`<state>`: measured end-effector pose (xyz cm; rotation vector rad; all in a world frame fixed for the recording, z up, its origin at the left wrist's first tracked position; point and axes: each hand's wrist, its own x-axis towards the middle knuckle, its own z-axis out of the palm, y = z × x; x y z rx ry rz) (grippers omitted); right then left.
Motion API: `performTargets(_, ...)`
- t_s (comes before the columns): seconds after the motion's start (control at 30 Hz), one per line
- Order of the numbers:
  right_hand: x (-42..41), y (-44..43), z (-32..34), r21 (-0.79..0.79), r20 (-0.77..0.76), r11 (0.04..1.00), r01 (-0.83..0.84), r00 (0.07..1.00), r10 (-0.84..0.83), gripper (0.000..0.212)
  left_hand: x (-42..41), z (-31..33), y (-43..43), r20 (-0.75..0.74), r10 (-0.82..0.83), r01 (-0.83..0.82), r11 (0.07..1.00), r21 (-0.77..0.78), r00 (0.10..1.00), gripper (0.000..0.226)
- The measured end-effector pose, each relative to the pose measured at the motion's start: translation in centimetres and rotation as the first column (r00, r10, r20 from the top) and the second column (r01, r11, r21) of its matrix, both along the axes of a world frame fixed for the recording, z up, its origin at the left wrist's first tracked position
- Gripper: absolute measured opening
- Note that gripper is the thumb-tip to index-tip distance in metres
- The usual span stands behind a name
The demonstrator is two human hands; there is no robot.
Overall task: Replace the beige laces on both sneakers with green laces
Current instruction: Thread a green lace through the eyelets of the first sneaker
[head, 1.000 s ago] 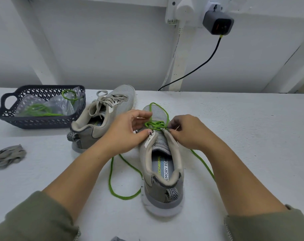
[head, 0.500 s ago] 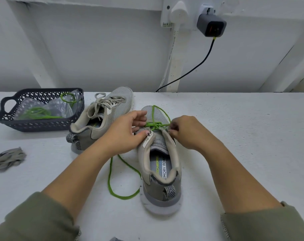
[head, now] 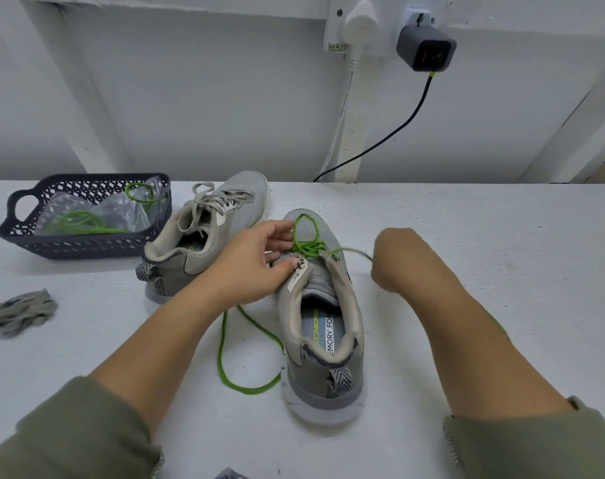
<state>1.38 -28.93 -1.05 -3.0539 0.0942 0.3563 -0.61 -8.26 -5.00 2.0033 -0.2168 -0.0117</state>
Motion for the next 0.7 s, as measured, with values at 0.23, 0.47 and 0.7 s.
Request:
performTargets(0.23,0.3,0.7,-0.7,0.138,0.093,0.973,-0.183,0.981,0.171,0.012,0.0,-0.1,0.0,-0.004,0.006,-0.006,1.0,0.004,1.0,0.056)
performTargets(0.47,-0.1,1.3,0.1,0.327,0.224,0.862,-0.387,0.918,0.327,0.032,0.1,-0.2,0.0,-0.008,0.011,-0.011,1.0,0.002,1.0,0.057)
performTargets(0.7,1.3,-2.1,-0.2,0.279,0.092,0.933,-0.229,0.973,0.211,0.015,0.1,-0.3,0.0,-0.022,0.01,-0.01,1.0,-0.017,1.0,0.057)
